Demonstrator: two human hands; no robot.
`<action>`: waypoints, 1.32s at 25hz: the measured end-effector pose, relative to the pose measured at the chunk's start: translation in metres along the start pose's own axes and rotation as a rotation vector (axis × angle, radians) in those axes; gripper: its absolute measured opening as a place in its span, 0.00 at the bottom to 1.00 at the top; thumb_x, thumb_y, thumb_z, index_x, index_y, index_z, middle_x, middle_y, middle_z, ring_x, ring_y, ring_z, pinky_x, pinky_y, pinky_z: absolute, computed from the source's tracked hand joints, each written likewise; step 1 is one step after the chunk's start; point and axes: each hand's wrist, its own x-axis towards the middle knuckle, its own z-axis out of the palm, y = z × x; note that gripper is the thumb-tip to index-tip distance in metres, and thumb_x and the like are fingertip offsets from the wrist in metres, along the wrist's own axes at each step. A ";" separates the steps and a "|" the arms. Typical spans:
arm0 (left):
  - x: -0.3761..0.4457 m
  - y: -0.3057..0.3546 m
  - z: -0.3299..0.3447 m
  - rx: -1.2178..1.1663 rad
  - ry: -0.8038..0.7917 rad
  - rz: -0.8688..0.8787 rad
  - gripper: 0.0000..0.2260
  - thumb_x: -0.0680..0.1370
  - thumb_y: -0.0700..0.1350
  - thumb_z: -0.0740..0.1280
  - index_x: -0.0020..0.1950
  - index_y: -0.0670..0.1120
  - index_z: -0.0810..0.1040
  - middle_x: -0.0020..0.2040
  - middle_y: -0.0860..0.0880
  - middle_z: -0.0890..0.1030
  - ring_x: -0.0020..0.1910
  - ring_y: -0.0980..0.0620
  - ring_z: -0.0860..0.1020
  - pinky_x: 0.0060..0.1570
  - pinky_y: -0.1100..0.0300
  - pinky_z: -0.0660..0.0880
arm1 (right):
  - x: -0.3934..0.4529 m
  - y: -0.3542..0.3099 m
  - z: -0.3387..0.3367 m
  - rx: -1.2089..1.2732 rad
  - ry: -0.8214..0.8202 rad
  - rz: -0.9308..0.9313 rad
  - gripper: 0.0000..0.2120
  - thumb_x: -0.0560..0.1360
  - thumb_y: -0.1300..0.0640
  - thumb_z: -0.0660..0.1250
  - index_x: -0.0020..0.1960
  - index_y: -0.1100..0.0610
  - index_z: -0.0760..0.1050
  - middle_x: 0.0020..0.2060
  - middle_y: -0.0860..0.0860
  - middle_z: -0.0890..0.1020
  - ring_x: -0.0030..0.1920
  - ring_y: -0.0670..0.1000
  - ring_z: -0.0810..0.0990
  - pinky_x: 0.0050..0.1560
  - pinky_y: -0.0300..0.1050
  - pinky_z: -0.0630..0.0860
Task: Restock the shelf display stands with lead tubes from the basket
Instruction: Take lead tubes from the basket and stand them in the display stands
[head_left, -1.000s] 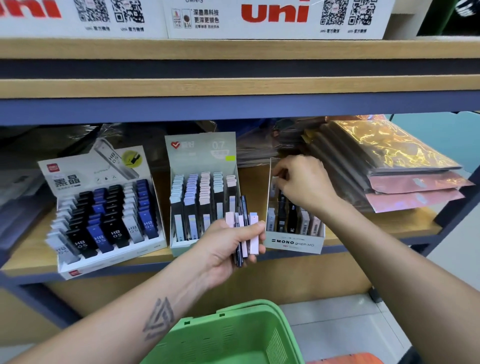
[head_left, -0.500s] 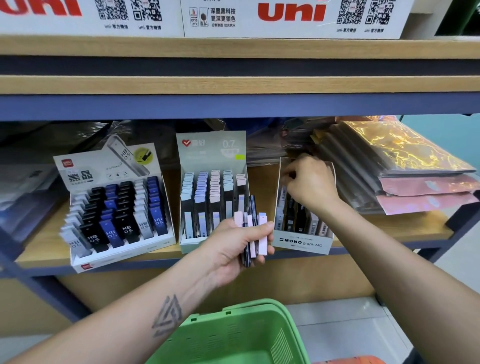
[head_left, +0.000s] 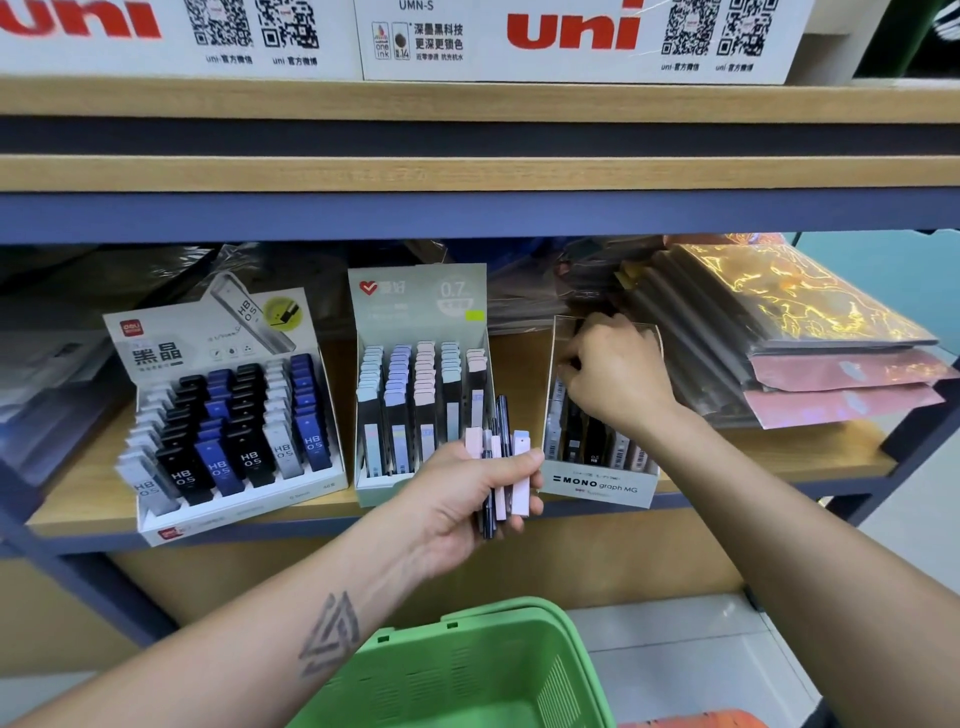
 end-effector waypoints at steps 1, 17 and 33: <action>0.000 0.000 -0.001 0.002 0.002 0.000 0.07 0.75 0.39 0.74 0.51 0.39 0.80 0.39 0.41 0.83 0.31 0.49 0.81 0.23 0.63 0.73 | -0.001 -0.003 0.003 -0.055 -0.001 -0.019 0.06 0.75 0.55 0.69 0.47 0.54 0.85 0.52 0.52 0.81 0.57 0.56 0.75 0.54 0.53 0.70; 0.001 0.003 -0.004 -0.002 -0.005 0.011 0.06 0.75 0.39 0.74 0.49 0.39 0.81 0.38 0.42 0.82 0.32 0.49 0.81 0.23 0.63 0.73 | 0.000 -0.010 0.006 0.046 0.063 0.045 0.04 0.74 0.60 0.70 0.42 0.53 0.83 0.45 0.52 0.84 0.57 0.56 0.77 0.57 0.54 0.68; 0.000 0.002 -0.003 -0.012 -0.009 0.017 0.06 0.73 0.39 0.75 0.47 0.39 0.82 0.39 0.41 0.83 0.33 0.48 0.81 0.23 0.62 0.74 | -0.001 0.015 -0.021 0.579 0.008 0.163 0.06 0.77 0.59 0.71 0.52 0.55 0.85 0.45 0.47 0.84 0.46 0.46 0.80 0.47 0.41 0.75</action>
